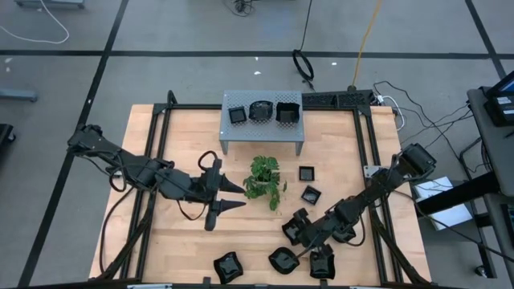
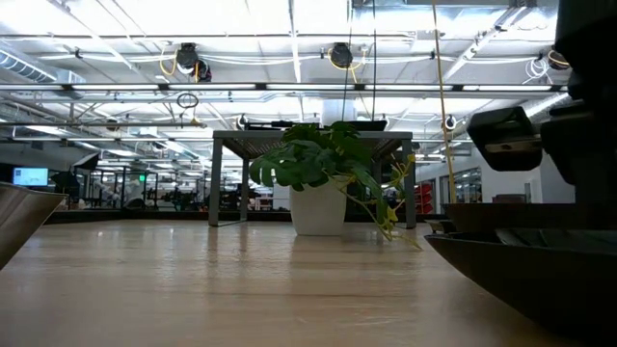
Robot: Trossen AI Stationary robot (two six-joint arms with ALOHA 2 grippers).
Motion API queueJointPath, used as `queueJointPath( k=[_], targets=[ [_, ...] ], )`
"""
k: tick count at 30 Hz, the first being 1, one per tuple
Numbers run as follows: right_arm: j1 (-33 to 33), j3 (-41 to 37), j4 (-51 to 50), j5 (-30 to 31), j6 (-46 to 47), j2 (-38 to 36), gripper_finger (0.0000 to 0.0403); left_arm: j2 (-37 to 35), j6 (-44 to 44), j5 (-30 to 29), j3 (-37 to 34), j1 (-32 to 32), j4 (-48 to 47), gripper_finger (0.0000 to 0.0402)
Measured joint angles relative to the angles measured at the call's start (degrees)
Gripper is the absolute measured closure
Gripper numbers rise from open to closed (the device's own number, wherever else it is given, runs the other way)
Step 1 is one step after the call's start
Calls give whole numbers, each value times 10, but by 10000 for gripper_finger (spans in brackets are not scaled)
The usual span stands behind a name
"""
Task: Pick & Place Mini shaped plates
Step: Stack the black distorted square shaped plate on top of the other black distorted square shaped plate on the shelf
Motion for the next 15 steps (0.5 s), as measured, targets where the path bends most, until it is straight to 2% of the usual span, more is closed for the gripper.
queueJointPath(
  k=[2, 5, 10, 15],
  targets=[
    [0, 0, 0, 0, -1, -1, 396, 0, 0, 0, 0, 0, 0, 243],
    [1, 0, 0, 0, -2, -2, 393, 0, 0, 0, 0, 0, 0, 243],
    [1, 0, -4, 2, -23, -48, 401, 0, -2, 1, 0, 0, 0, 243],
    [1, 0, -9, 62, -40, -132, 402, 0, -2, 2, 0, -2, 0, 243]
  ],
)
